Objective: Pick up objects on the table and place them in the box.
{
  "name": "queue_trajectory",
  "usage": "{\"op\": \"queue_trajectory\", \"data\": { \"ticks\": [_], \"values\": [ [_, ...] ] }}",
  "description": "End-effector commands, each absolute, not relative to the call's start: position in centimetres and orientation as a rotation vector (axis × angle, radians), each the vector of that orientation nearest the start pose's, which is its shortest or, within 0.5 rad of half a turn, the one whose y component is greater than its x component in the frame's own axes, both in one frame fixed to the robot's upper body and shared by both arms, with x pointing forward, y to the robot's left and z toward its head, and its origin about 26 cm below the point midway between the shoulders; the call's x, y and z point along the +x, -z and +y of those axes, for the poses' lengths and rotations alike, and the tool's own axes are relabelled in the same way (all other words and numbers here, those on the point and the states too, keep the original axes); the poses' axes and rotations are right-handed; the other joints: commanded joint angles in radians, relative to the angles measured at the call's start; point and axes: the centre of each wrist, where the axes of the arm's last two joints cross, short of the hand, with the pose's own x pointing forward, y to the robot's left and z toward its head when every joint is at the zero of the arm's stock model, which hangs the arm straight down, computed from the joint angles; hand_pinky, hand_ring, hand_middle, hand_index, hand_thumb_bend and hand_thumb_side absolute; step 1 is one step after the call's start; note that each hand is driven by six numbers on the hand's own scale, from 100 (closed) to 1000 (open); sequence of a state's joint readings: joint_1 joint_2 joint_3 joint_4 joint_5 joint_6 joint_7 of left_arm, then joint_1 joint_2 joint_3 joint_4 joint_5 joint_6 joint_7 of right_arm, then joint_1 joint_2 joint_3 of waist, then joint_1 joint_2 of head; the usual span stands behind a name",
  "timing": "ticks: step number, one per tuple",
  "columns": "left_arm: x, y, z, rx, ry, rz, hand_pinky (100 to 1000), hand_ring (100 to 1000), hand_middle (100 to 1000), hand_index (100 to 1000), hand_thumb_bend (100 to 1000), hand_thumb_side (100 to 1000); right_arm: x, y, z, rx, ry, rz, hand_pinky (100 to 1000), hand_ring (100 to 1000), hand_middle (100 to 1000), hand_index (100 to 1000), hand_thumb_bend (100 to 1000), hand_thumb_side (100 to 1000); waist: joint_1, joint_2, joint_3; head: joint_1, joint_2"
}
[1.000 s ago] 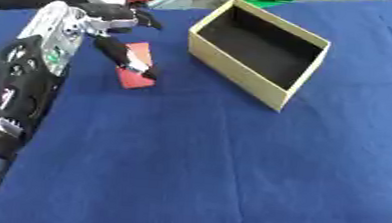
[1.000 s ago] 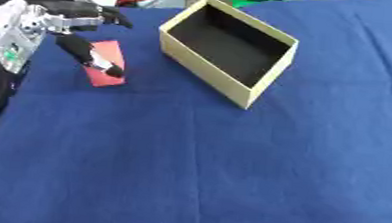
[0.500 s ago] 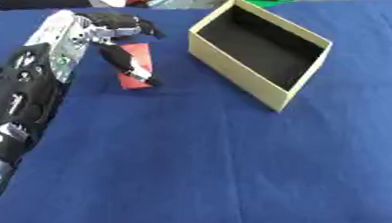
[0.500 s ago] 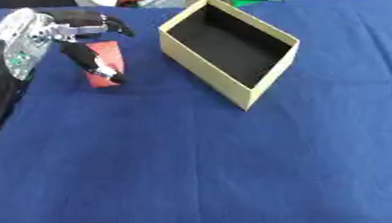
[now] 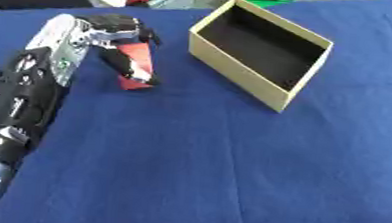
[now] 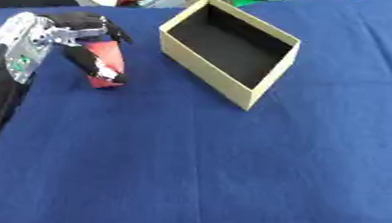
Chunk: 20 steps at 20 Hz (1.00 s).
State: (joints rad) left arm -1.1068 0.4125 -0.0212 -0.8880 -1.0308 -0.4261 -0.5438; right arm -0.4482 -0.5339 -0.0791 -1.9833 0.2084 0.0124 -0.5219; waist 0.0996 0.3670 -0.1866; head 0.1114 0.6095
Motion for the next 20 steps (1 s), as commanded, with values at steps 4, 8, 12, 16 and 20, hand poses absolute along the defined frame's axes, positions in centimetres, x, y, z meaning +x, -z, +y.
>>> {"op": "queue_trajectory", "data": {
  "ticks": [4, 8, 12, 16, 20],
  "values": [
    [49.1, -27.8, 26.9, 0.933, 1.7, -1.501, 816, 736, 538, 812, 374, 542, 30.2, -27.7, -29.4, 1.169, -0.04, 3.383, 772, 760, 797, 794, 100, 884, -0.008, -0.017, -0.002, -0.002, -0.01],
    [49.1, -27.7, 26.8, 0.927, 1.696, -1.504, 790, 679, 491, 768, 328, 536, 30.2, -27.7, -29.5, 1.173, -0.043, 3.383, 772, 760, 797, 794, 100, 884, -0.01, -0.017, -0.002, -0.004, -0.009],
    [49.0, -27.9, 26.6, 0.912, 1.698, -1.515, 747, 610, 428, 742, 254, 428, 30.2, -27.7, -29.5, 1.176, -0.044, 3.385, 772, 760, 797, 794, 100, 883, -0.011, -0.021, 0.001, -0.006, -0.007],
    [48.8, -28.4, 26.3, 0.905, 1.708, -1.536, 720, 582, 410, 732, 229, 268, 30.1, -27.6, -29.5, 1.178, -0.046, 3.388, 772, 760, 797, 794, 100, 881, -0.013, -0.028, 0.003, -0.005, -0.005],
    [48.5, -29.1, 26.0, 0.909, 1.711, -1.564, 701, 562, 400, 720, 198, 100, 30.1, -27.5, -29.5, 1.18, -0.048, 3.388, 772, 760, 797, 794, 100, 878, -0.016, -0.036, 0.003, -0.004, -0.002]
  ]
}}
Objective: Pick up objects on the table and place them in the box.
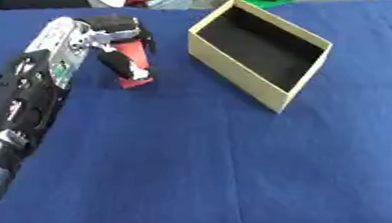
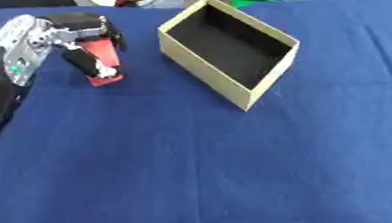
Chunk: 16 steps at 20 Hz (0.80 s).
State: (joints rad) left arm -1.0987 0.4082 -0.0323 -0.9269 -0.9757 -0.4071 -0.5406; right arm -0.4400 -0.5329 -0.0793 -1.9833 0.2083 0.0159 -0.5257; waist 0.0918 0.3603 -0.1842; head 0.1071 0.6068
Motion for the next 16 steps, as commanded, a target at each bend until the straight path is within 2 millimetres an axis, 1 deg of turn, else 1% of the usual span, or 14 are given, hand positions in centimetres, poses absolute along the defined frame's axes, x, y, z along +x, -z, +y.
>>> {"op": "queue_trajectory", "data": {
  "ticks": [1, 4, 7, 9, 12, 16],
  "values": [
    [48.4, -29.2, 26.0, 0.912, 1.71, -1.571, 699, 560, 398, 717, 190, 100, 30.1, -27.5, -29.5, 1.18, -0.049, 3.388, 771, 760, 797, 794, 100, 877, -0.009, -0.031, 0.001, 0.0, 0.001],
    [48.2, -29.7, 25.8, 0.917, 1.697, -1.602, 681, 538, 382, 700, 140, 100, 30.2, -27.5, -29.5, 1.178, -0.054, 3.388, 771, 760, 797, 794, 100, 874, -0.011, -0.037, -0.001, 0.003, 0.002],
    [47.8, -30.9, 25.3, 0.945, 1.676, -1.668, 682, 539, 385, 700, 114, 100, 30.2, -27.6, -29.3, 1.16, -0.061, 3.39, 771, 759, 796, 794, 100, 869, -0.014, -0.042, -0.008, 0.016, 0.004],
    [47.4, -31.9, 24.8, 0.979, 1.662, -1.718, 682, 540, 387, 700, 111, 100, 30.3, -27.8, -29.1, 1.135, -0.067, 3.391, 771, 759, 796, 794, 100, 866, -0.017, -0.042, -0.017, 0.036, 0.0],
    [46.9, -33.2, 23.9, 1.056, 1.636, -1.785, 682, 541, 390, 697, 136, 100, 30.3, -28.1, -28.8, 1.098, -0.075, 3.391, 771, 758, 796, 794, 100, 864, -0.022, -0.039, -0.035, 0.075, -0.011],
    [46.6, -34.2, 22.4, 1.163, 1.607, -1.857, 677, 539, 395, 690, 133, 100, 30.5, -28.6, -28.1, 1.024, -0.095, 3.396, 770, 758, 796, 794, 100, 859, -0.028, -0.028, -0.07, 0.13, -0.034]
  ]
}}
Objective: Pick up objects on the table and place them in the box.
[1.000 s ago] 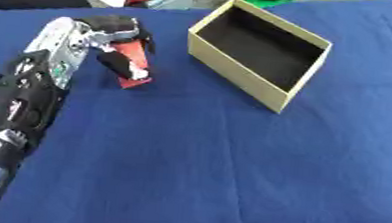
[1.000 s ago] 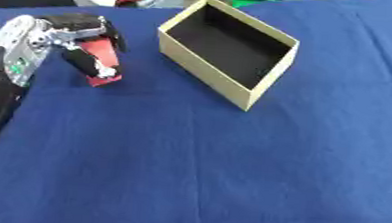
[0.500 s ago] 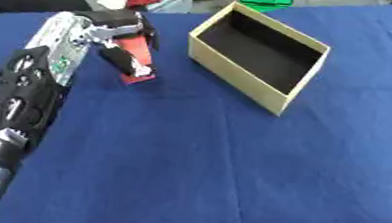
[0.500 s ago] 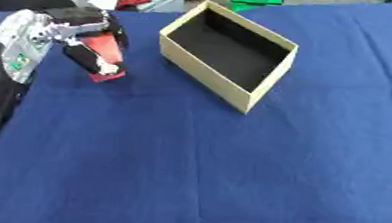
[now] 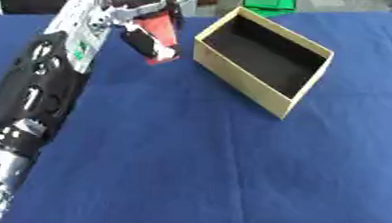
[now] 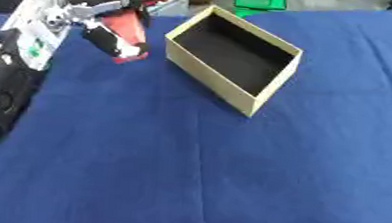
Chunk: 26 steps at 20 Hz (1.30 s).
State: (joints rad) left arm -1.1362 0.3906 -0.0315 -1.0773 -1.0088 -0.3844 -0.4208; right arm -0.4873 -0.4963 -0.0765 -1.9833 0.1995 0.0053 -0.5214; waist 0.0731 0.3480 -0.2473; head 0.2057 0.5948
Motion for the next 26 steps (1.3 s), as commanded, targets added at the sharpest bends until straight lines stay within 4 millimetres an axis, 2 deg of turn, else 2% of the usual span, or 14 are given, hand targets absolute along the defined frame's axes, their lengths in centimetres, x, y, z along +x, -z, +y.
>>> {"op": "queue_trajectory", "data": {
  "ticks": [1, 7, 13, 16, 17, 18, 22, 26],
  "values": [
    [46.5, -34.3, 22.0, -1.541, -2.081, 2.43, 676, 540, 395, 688, 137, 100, 30.5, -28.8, -27.9, 1.003, -0.1, 3.397, 770, 758, 796, 794, 100, 858, -0.01, -0.012, -0.016, 0.045, -0.026],
    [46.3, -35.2, 20.9, -1.647, -1.86, 2.426, 672, 544, 390, 685, 149, 100, 30.7, -29.5, -26.6, 0.875, -0.111, 3.409, 770, 758, 797, 793, 100, 858, -0.007, 0.004, -0.071, 0.111, -0.046],
    [46.5, -35.2, 19.9, -1.691, -1.67, 2.468, 663, 537, 381, 680, 141, 100, 30.8, -29.6, -25.8, 0.804, -0.107, 3.428, 769, 758, 797, 793, 100, 869, 0.001, 0.023, -0.106, 0.132, -0.048],
    [46.6, -35.2, 19.7, -1.693, -1.569, 2.521, 658, 522, 357, 666, 112, 100, 30.9, -29.7, -25.6, 0.782, -0.113, 3.434, 769, 759, 798, 793, 100, 901, 0.006, 0.034, -0.126, 0.142, -0.065],
    [46.7, -35.1, 19.7, -1.681, -1.52, 2.55, 661, 523, 358, 669, 100, 100, 30.9, -29.8, -25.4, 0.771, -0.122, 3.434, 769, 758, 798, 793, 100, 922, 0.007, 0.037, -0.137, 0.15, -0.072],
    [46.8, -35.0, 19.7, -1.665, -1.471, 2.583, 659, 525, 362, 671, 100, 100, 30.9, -29.9, -25.3, 0.759, -0.129, 3.432, 769, 758, 797, 793, 100, 899, 0.009, 0.04, -0.147, 0.158, -0.077],
    [47.5, -34.3, 20.1, -1.559, -1.314, 2.687, 658, 540, 399, 677, 100, 100, 30.9, -30.4, -24.8, 0.711, -0.148, 3.424, 769, 758, 798, 793, 100, 904, 0.018, 0.052, -0.19, 0.2, -0.092],
    [48.3, -33.5, 20.5, -1.516, -1.334, 2.697, 675, 584, 464, 711, 100, 100, 30.9, -30.5, -24.4, 0.677, -0.146, 3.429, 769, 759, 798, 792, 100, 909, 0.029, 0.06, -0.22, 0.232, -0.102]
  ]
}}
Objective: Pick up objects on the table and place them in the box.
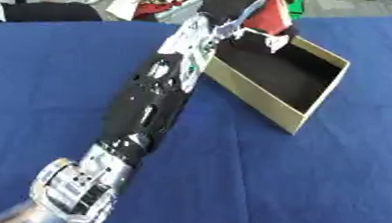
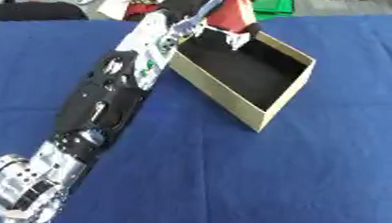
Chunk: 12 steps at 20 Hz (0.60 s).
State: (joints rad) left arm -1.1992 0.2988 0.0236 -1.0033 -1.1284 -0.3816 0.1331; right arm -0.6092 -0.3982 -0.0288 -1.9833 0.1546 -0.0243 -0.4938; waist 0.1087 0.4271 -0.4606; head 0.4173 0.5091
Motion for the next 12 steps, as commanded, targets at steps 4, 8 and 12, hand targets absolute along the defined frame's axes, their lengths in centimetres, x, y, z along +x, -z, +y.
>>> {"op": "queue_trajectory", "data": {
  "ticks": [4, 8, 12],
  "values": [
    [48.9, -32.7, 21.4, -1.509, -1.412, 2.654, 700, 669, 568, 776, 153, 100, 30.9, -30.7, -24.0, 0.643, -0.139, 3.43, 769, 759, 798, 792, 100, 914, 0.006, -0.012, -0.035, 0.05, -0.029],
    [49.2, -32.0, 22.0, -1.542, -1.505, 2.563, 799, 825, 771, 860, 449, 278, 31.0, -30.6, -24.0, 0.639, -0.136, 3.435, 769, 760, 798, 791, 100, 915, 0.012, -0.006, -0.041, 0.051, -0.03],
    [49.2, -31.7, 22.1, -1.569, -1.574, 2.467, 851, 900, 855, 893, 574, 425, 31.0, -30.6, -24.1, 0.651, -0.142, 3.434, 769, 760, 798, 791, 100, 915, 0.017, -0.002, -0.037, 0.047, -0.029]
  ]
}}
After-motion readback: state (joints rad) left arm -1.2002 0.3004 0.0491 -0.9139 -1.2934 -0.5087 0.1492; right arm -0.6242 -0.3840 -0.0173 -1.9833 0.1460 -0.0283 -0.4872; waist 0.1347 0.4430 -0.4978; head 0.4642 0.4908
